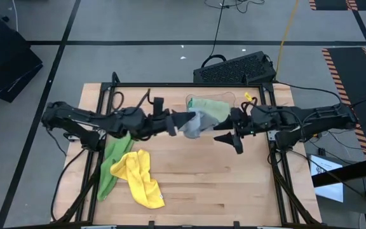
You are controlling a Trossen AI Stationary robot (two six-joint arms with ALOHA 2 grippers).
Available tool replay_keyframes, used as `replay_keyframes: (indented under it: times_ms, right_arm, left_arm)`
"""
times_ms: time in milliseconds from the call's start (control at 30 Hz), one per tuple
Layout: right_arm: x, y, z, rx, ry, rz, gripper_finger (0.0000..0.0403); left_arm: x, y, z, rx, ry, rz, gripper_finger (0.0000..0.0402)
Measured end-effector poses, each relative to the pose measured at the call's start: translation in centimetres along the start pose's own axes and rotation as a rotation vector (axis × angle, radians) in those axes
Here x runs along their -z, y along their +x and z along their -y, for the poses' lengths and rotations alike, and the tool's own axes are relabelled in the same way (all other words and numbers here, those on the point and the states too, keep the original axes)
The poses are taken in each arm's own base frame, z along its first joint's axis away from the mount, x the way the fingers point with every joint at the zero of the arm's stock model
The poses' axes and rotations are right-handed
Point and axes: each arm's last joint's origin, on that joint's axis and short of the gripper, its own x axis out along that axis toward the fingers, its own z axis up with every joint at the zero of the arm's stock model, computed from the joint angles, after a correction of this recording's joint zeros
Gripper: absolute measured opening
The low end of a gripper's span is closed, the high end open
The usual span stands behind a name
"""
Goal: Fold microfiber towels
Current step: Fold the gray towel
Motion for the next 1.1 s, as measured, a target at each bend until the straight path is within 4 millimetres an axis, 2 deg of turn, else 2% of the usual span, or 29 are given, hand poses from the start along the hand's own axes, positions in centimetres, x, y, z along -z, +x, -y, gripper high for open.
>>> replay_keyframes:
  times_ms: [300, 667, 900, 1100]
  right_arm:
    - [0.5, -0.2, 0.9, 0.036, -0.106, -0.076, 0.0217]
    - [0.2, -0.2, 1.4, 0.109, 0.260, -0.027, 0.0223]
    - [0.2, -0.2, 1.2, 0.212, 0.346, 0.058, 0.0252]
    - [0.0, -0.2, 1.1, 0.216, 0.354, 0.090, 0.0260]
  left_arm:
    - [0.6, 2.9, -2.1, 0.014, -0.050, 0.080, 0.0004]
    - [-0.8, 3.9, -2.5, 0.204, -0.018, 0.010, 0.0007]
    - [-1.4, 4.1, -2.7, 0.302, 0.083, -0.058, 0.0004]
    - [-2.1, 4.4, -3.2, 0.343, 0.100, -0.098, 0.0010]
